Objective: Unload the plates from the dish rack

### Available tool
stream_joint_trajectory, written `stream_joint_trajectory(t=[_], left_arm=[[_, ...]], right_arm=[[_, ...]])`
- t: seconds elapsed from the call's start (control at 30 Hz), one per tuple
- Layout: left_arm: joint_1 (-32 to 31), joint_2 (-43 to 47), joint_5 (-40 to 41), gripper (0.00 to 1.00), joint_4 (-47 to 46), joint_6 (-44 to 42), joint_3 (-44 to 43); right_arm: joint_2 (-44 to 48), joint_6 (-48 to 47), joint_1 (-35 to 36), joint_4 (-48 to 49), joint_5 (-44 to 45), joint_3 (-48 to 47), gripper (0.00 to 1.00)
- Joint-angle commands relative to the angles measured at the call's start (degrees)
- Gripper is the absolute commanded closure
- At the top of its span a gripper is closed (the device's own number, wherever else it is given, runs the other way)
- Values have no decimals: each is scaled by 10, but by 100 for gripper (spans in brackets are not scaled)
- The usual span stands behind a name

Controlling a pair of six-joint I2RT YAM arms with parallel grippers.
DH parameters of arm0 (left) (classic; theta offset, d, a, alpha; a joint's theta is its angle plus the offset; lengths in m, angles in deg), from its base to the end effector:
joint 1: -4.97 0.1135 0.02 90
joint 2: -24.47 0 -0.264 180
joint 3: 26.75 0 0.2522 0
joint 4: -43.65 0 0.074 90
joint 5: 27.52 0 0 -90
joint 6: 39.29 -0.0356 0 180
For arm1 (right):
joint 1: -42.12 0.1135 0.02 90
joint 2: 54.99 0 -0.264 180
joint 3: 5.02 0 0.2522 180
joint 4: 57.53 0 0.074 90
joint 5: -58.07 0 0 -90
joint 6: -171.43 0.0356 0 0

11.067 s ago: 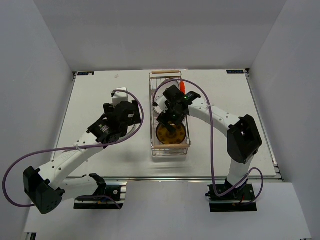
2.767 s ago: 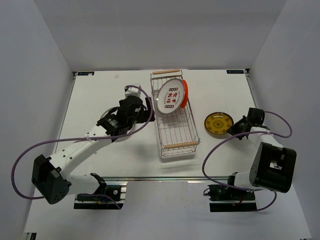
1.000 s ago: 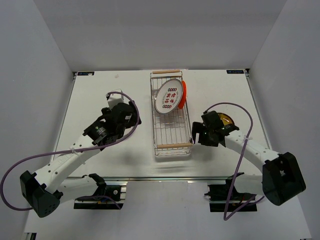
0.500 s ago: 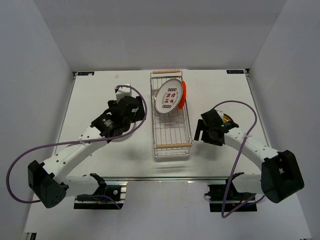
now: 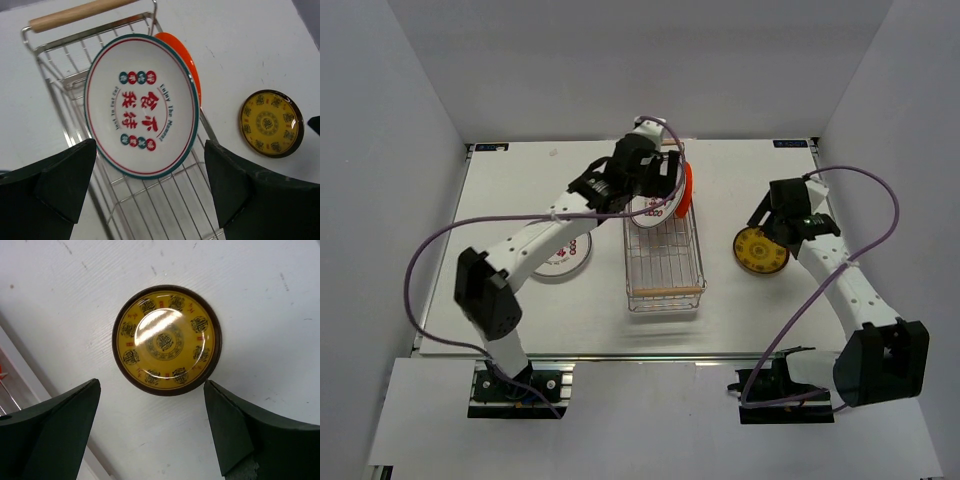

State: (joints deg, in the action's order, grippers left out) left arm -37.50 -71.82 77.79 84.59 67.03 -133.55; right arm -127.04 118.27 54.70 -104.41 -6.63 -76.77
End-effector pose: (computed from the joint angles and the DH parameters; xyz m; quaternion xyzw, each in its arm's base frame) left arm 0.2942 -0.2566 0.3670 0.1301 0.8528 -0.1409 0.4857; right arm 0.2600 0.0424 0.2854 0.2690 0.8713 -0.0363 0.4088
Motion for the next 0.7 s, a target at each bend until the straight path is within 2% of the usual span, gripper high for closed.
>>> stream_joint_trajectory(t=[0.0, 0.3, 0.33, 0.4, 0.43, 0.5, 0.53, 0.63, 0.67], left_arm=[[-6, -59, -48, 2, 9, -30, -63], [-11, -204, -33, 2, 41, -23, -220], [-11, -210, -31, 9, 44, -23, -225], [-11, -217, -30, 13, 39, -23, -226], [-11, -219, -28, 19, 38, -21, -226], [-11, -225, -21, 26, 42, -18, -228], [-11, -226, -20, 34, 42, -15, -227], [-11, -227, -18, 44, 41, -11, -225], [-11, -226, -18, 50, 40, -8, -225]], right_arm=[[37, -12, -18, -4, 36, -11, 11], [48, -22, -41, -11, 26, 10, 11], [46, -24, -44, -12, 22, 10, 11], [40, -25, -46, -16, 20, 12, 11], [39, -26, -50, -17, 19, 13, 11], [38, -27, -53, -19, 17, 16, 11], [37, -28, -55, -19, 12, 17, 11], [38, -31, -60, -13, 1, 19, 11], [38, -34, -61, -13, -1, 20, 11]])
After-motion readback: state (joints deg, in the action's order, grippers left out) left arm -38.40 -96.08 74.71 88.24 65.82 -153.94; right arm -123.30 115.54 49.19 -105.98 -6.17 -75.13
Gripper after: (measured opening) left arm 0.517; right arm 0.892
